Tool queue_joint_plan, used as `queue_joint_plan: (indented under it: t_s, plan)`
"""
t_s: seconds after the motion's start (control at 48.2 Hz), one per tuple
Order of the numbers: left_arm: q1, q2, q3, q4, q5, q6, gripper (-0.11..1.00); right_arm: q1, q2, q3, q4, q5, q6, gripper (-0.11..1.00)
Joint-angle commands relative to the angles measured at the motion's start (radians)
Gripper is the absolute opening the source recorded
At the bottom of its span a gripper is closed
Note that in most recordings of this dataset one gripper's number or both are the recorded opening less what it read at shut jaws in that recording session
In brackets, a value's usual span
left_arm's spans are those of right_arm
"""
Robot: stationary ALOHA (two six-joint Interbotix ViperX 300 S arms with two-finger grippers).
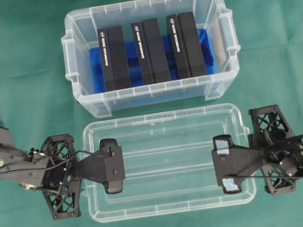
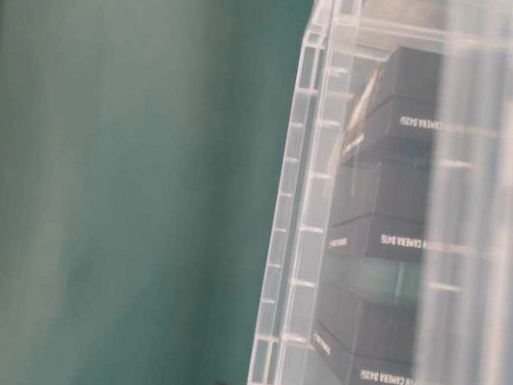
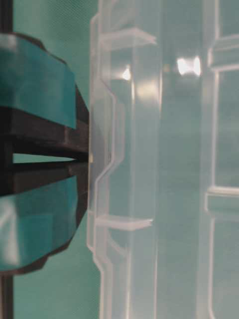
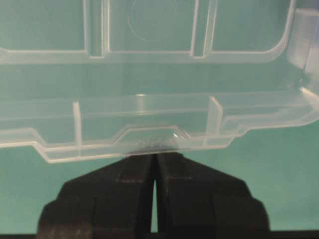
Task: Clamp the lid of the box with both arms, then lift and open it.
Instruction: 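Lower the lid onto the cloth in front of the box, then open both grippers and release the lid rims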
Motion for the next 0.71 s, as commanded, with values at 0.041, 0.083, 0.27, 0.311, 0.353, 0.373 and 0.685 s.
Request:
queue_joint_plan:
  t_s: [0.041,0.083,0.27,0.311,0.353,0.373,0.685]
  plan:
    - [0.021,0.011,-0.026,0.008,-0.138,-0.028,0.01,-0.046,0.014,0.012,-0.035,-0.196,0.043,0.0]
    - [0.021,0.02,-0.02,0.008,-0.158,-0.028,0.01,-0.052,0.021,0.029,-0.035,-0.227,0.052,0.0]
    - [0.021,0.04,-0.005,0.006,-0.183,-0.028,0.01,-0.064,0.034,0.061,-0.037,-0.327,0.061,0.0]
    - [0.021,0.038,-0.002,0.006,-0.181,-0.028,0.01,-0.066,0.034,0.063,-0.037,-0.33,0.061,0.0]
    - [0.021,0.037,0.0,0.006,-0.179,-0.028,0.01,-0.067,0.034,0.063,-0.037,-0.328,0.06,0.0]
    - [0.021,0.037,0.002,0.006,-0.178,-0.028,0.01,-0.067,0.034,0.063,-0.037,-0.328,0.06,0.0]
    - [0.017,0.005,0.025,0.003,-0.13,-0.029,0.01,-0.061,0.015,0.08,-0.025,-0.267,0.061,0.0]
